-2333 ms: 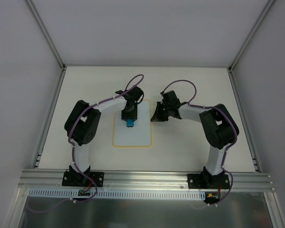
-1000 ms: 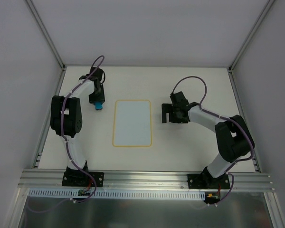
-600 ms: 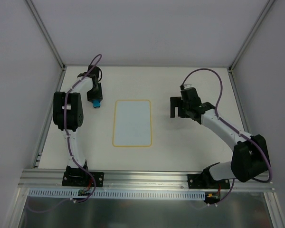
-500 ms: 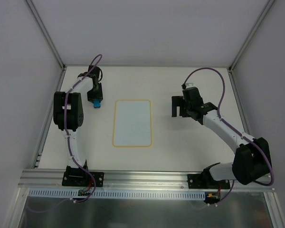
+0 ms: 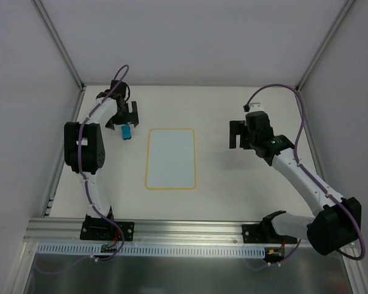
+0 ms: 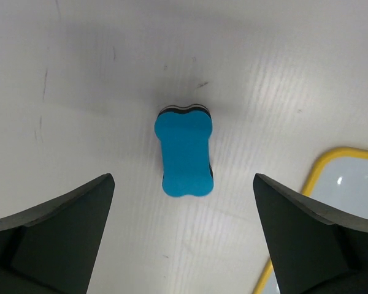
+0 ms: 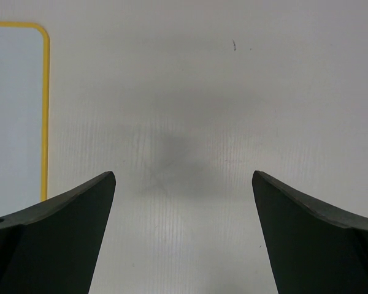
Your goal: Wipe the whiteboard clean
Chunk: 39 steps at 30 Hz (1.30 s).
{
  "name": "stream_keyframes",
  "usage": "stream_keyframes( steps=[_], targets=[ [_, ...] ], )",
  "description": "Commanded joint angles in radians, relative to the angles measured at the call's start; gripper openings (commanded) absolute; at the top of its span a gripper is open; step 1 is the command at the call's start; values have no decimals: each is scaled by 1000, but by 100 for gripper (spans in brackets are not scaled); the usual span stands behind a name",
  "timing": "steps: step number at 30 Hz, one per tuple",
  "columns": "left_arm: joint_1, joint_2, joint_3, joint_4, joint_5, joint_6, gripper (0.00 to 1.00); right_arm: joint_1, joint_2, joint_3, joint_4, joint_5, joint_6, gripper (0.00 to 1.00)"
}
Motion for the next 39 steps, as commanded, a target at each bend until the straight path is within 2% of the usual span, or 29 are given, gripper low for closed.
stream_keyframes(
  steps=[1,4,10,14,20,28,39],
  targets=[
    [7,-195,-13,-9,55,-20,99,-7,-77,71,-11,90,-41,99],
    [7,-381,-45,-8,93,-29,99,-6,-129,106,-25,151,-71,99],
    [7,-643,-107,-9,118,-28,99,-6,-204,198,-24,262,-167,99],
    [7,-864,-104,-12,109,-25,99,-6,-241,281,-22,285,-215,99],
    [7,-1073,-55,-12,75,-3,99,-6,-275,402,-20,294,-287,99],
    [6,-1200,30,-37,1,28,99,-9,-318,503,-17,287,-376,99],
    [-16,-1282,117,-61,-88,38,99,-7,-387,529,-7,279,-428,99]
  ],
)
